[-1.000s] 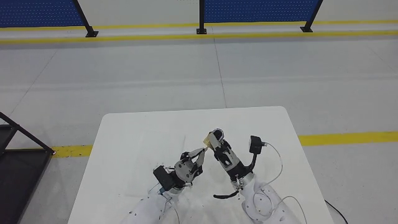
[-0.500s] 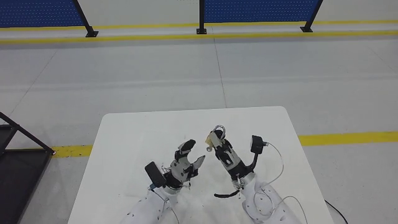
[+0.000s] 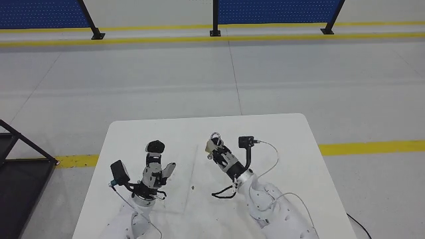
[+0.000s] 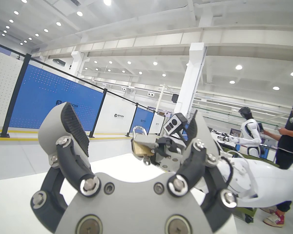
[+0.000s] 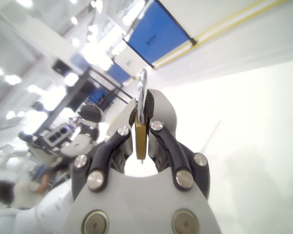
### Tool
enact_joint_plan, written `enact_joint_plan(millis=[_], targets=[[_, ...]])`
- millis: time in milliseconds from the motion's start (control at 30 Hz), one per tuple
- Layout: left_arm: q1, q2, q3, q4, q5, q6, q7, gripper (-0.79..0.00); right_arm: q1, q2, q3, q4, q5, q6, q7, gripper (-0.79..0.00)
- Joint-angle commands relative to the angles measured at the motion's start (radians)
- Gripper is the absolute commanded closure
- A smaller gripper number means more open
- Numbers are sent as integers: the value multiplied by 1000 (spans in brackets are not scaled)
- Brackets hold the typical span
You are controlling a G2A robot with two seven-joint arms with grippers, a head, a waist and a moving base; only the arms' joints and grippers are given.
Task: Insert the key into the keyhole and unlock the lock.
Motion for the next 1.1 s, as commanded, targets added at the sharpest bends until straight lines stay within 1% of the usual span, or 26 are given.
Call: enact_joint_plan(millis=[0, 67, 133, 267, 300, 467, 533, 600, 700, 733, 767, 800, 833, 867, 900, 967, 1000, 1033, 1067], targets=[[23, 11, -59, 3, -27, -25, -41, -785, 41, -17, -56, 64, -16, 79, 14, 0], [30, 18, -94, 21, -55, -35, -79, -785, 74, -35, -109, 126, -23, 124, 52, 0], [23, 21, -121, 44, -82, -25, -104, -785, 105, -51, -158, 182, -28, 150, 93, 0], [-5, 22, -132, 96, -125, -39, -147, -785, 141, -85, -241, 261, -33, 172, 112, 0], [-14, 21, -134, 110, -131, -38, -152, -785, 148, -93, -260, 279, -26, 172, 135, 0], [-48, 19, -131, 172, -118, -35, -152, -785, 185, -129, -320, 336, -21, 203, 155, 0], [-51, 20, -132, 190, -105, -57, -152, -785, 200, -142, -338, 353, -23, 226, 162, 0], [-48, 22, -136, 200, -100, -81, -154, -785, 213, -155, -354, 366, -27, 251, 168, 0], [-45, 23, -142, 203, -98, -88, -155, -785, 231, -174, -375, 387, -28, 282, 179, 0], [-45, 23, -143, 203, -98, -89, -155, -785, 236, -180, -381, 395, -27, 289, 182, -12], [-44, 23, -143, 203, -98, -89, -155, -785, 242, -186, -387, 404, -29, 295, 184, -99], [-43, 23, -143, 205, -98, -89, -155, -785, 246, -191, -393, 412, -35, 303, 181, -283], [-44, 22, -142, 205, -98, -89, -156, -785, 249, -196, -399, 420, -40, 307, 180, -382], [-46, 22, -142, 206, -98, -86, -156, -785, 252, -200, -402, 426, -42, 310, 179, -631], [-47, 21, -141, 208, -98, -85, -157, -785, 254, -204, -404, 431, -42, 311, 177, -677], [-52, 20, -136, 210, -98, -81, -160, -785, 258, -209, -408, 438, -53, 316, 173, -674], [-54, 19, -134, 212, -98, -79, -162, -785, 258, -210, -409, 440, -62, 320, 167, -754], [-56, 18, -132, 212, -96, -78, -165, -785, 257, -211, -409, 440, -68, 322, 164, -785], [-58, 18, -131, 212, -97, -77, -167, -785, 256, -211, -407, 439, -74, 323, 160, -785]])
